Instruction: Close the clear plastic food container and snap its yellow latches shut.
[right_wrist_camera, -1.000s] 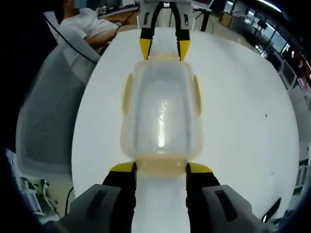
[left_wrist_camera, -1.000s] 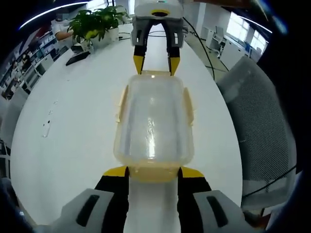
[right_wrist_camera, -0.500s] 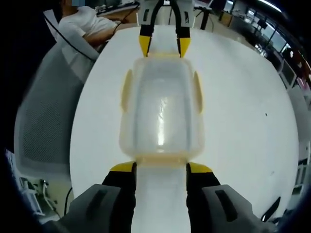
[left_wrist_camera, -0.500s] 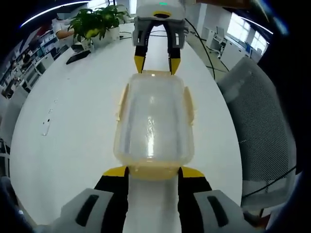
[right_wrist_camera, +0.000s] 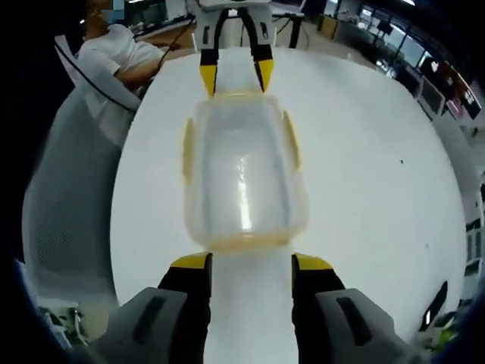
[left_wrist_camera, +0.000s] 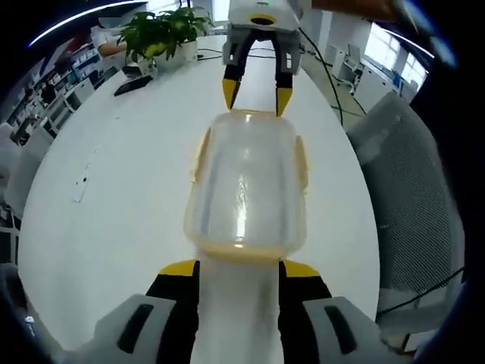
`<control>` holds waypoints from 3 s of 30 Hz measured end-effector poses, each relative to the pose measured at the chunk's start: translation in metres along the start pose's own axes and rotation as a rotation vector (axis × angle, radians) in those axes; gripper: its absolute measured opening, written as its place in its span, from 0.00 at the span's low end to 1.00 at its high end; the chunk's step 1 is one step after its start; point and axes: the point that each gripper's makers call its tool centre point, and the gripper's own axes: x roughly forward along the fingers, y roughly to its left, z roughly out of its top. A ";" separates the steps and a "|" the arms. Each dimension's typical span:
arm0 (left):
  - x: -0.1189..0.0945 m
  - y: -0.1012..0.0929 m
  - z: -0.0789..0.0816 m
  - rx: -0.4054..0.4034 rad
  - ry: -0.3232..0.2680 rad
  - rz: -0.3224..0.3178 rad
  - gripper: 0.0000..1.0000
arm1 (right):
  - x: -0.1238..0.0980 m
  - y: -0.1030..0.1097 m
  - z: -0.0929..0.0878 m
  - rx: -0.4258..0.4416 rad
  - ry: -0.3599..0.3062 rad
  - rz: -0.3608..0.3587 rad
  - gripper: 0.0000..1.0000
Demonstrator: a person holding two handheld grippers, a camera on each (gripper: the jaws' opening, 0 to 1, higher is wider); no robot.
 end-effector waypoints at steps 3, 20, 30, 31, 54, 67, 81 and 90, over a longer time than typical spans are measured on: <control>-0.004 0.002 0.002 -0.042 -0.008 0.020 0.34 | -0.003 -0.001 -0.001 0.055 -0.005 -0.008 0.37; -0.011 0.002 0.009 -0.257 -0.103 0.094 0.35 | -0.014 0.002 0.007 0.307 -0.147 -0.100 0.37; -0.008 -0.003 0.015 -0.441 -0.173 0.126 0.36 | -0.012 0.007 0.014 0.483 -0.212 -0.129 0.37; -0.006 -0.005 0.014 -0.447 -0.175 0.122 0.36 | -0.011 0.007 0.014 0.492 -0.211 -0.136 0.37; 0.010 -0.017 0.015 -0.725 -0.251 0.137 0.37 | 0.004 0.017 0.020 0.670 -0.254 -0.173 0.37; 0.012 -0.016 0.018 -0.745 -0.247 0.147 0.38 | 0.007 0.013 0.022 0.730 -0.243 -0.199 0.37; 0.015 -0.017 0.018 -0.816 -0.221 0.146 0.36 | 0.006 0.010 0.029 0.805 -0.254 -0.227 0.32; 0.014 -0.019 0.017 -0.823 -0.216 0.148 0.37 | 0.008 0.013 0.027 0.808 -0.257 -0.226 0.33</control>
